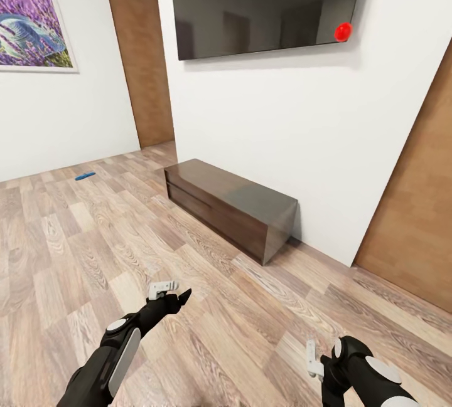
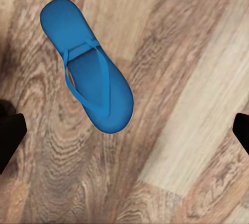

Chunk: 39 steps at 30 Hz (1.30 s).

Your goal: In the bedroom, move the book from the bed onto either nightstand, and place the two sandals side by side next to the bed.

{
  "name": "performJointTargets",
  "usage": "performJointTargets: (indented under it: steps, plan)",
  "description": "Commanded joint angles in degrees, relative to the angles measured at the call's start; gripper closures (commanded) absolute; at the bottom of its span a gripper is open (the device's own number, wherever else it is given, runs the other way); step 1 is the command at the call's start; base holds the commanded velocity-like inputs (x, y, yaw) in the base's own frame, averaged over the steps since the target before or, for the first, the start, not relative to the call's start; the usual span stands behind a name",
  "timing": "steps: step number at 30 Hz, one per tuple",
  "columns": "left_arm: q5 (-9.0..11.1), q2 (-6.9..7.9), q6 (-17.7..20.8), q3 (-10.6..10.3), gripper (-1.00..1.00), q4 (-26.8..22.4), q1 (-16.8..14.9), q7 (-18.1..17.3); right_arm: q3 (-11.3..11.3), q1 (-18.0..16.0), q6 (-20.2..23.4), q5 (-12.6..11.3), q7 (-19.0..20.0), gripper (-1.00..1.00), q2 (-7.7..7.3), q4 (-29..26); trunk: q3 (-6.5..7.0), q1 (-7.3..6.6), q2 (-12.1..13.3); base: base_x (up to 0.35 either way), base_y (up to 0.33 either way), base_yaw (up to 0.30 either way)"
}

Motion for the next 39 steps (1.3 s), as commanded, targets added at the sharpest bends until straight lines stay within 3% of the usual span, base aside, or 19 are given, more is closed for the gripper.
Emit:
performJointTargets:
  steps: [1, 29, 39]
  plan:
    - [0.61, 0.0, 0.52, 0.05, -1.0, -0.08, -0.01, -0.07, -0.09, -0.02, 0.36, 0.06, 0.23, -1.0, 0.02, -0.06, -0.28, 0.01, -0.04, 0.0, 0.0, 0.0]
    - [0.61, -0.03, 0.63, 0.05, -1.0, -0.07, 0.01, -0.07, -0.32, -0.46, 0.4, 0.0, 0.41, -1.0, -0.49, -0.3, -6.49, 0.73, -0.42, 0.0, 0.0, 0.0]
    - [0.61, -0.03, 0.61, 0.05, -1.0, -0.07, 0.01, -0.05, -0.41, -0.77, 4.28, 0.02, 0.62, -1.0, -0.79, -8.93, -8.7, 0.99, -0.55, 0.0, 0.0, 0.0]
